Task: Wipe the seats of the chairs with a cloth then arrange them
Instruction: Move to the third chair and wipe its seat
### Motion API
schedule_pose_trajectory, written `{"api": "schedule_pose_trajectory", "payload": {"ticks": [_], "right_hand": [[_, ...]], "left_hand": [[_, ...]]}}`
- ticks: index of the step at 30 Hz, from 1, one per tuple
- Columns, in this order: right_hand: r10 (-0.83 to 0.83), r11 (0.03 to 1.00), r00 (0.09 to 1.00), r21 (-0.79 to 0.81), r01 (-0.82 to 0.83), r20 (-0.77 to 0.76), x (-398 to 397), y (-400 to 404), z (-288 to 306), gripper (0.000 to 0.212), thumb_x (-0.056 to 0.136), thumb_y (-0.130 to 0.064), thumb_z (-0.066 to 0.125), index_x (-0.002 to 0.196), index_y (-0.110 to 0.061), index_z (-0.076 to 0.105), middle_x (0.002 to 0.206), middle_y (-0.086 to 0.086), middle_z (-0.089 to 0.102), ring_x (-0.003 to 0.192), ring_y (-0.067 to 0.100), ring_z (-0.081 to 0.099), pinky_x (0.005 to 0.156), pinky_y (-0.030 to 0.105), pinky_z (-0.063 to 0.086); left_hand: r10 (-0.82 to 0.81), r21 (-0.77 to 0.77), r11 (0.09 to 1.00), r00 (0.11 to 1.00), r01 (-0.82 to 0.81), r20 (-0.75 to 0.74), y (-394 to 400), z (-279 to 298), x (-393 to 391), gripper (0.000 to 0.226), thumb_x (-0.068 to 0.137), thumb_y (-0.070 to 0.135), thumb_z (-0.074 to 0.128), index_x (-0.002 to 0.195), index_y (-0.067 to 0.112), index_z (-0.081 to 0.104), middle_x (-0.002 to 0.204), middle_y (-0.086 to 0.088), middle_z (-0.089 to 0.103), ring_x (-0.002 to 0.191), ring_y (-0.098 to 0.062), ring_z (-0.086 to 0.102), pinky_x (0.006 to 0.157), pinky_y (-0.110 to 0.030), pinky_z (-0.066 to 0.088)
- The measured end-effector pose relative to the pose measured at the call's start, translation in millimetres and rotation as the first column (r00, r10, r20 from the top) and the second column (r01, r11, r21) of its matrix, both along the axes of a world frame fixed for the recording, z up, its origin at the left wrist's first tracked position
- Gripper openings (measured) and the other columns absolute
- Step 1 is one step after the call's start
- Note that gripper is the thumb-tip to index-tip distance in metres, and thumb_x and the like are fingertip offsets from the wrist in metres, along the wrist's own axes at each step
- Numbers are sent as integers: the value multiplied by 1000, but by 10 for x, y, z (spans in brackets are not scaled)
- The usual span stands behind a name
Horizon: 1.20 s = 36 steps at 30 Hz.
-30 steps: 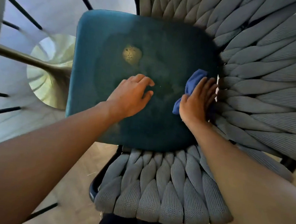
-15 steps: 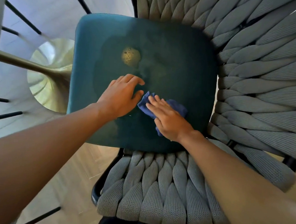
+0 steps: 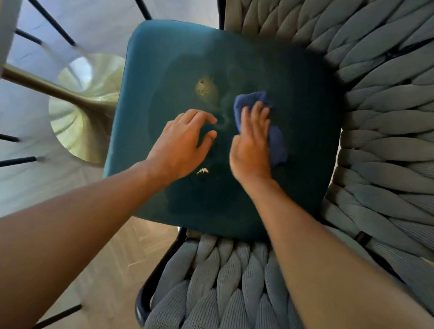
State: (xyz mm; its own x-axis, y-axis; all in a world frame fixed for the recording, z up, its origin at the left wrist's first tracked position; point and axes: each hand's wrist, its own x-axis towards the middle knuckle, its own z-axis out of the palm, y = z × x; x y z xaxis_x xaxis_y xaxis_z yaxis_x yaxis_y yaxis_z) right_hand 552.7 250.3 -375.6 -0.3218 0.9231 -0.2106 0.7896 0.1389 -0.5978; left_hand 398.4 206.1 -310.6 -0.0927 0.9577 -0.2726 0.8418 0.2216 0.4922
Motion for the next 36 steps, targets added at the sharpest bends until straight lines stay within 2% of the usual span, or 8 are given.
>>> {"api": "schedule_pose_trajectory", "payload": {"ticks": [5, 8, 11, 15, 17, 25, 30, 36], "right_hand": [[297, 935, 942, -155, -320, -157, -82, -415, 182, 67, 90, -12, 36, 156, -3, 31, 167, 17, 15, 156, 31, 6, 127, 43, 6], [14, 925, 924, -345, -157, -382, 49, -341, 443, 61, 90, -13, 44, 151, -10, 44, 160, 8, 38, 150, 16, 29, 123, 32, 23], [-206, 965, 902, -233, 123, -378, 299, -91, 560, 48, 92, -7, 48, 138, -11, 60, 145, 7, 57, 138, 15, 49, 114, 23, 36], [-120, 989, 976, -111, 101, -182, 585, 314, 344, 51, 97, -12, 43, 147, -8, 48, 157, 12, 43, 151, 24, 29, 123, 38, 25], [-19, 998, 999, -66, 16, -44, 673, 421, 190, 54, 100, -15, 43, 153, -9, 38, 164, 12, 29, 155, 25, 17, 126, 44, 15], [162, 985, 975, 38, -169, 154, 804, 347, -108, 59, 102, -21, 30, 158, -5, 22, 168, 15, 10, 156, 30, 4, 126, 47, 1], [162, 987, 983, -8, -162, 84, 838, 397, 24, 58, 102, -22, 26, 157, -5, 27, 168, 13, 15, 156, 26, 6, 127, 42, 1], [245, 969, 948, -12, -248, 202, 789, 358, 71, 60, 107, -31, 29, 161, -11, 13, 170, 9, 1, 156, 24, -4, 127, 47, 0]], "left_hand": [[63, 29, 998, 998, -63, 8, -32, 30, -57, 25, 104, 28, 49, 124, 17, 60, 126, -2, 60, 118, -23, 56, 103, -43, 45], [215, 40, 975, 973, -219, 89, -57, 54, -3, 25, 105, 27, 43, 119, 15, 61, 122, -2, 60, 114, -22, 56, 102, -45, 44], [312, -1, 950, 949, -313, 42, -144, 31, 255, 36, 105, 35, 43, 128, 12, 57, 134, -7, 56, 126, -25, 50, 111, -45, 37], [266, -239, 930, 960, -279, -85, -231, -214, 870, 94, 99, 67, 31, 158, -1, 2, 166, -19, -10, 153, -31, -15, 124, -39, -9], [261, -250, 925, 957, -286, -127, -207, -401, 1044, 93, 102, 64, 25, 156, -3, -10, 162, -24, -22, 150, -35, -23, 125, -46, -8], [-162, -88, 985, 960, 146, -226, -307, -613, 851, 61, 106, 25, 21, 157, -4, 1, 164, -26, -10, 152, -39, -11, 126, -47, 1], [-527, -5, 841, 817, 541, -236, -447, -570, 484, 62, 101, 20, 35, 157, -2, 19, 164, -25, 12, 153, -38, 9, 125, -44, 10], [-103, 226, 967, 992, 117, -75, -34, -413, -85, 52, 96, -3, 44, 146, -14, 35, 155, -35, 28, 145, -52, 23, 121, -51, 19]]}}
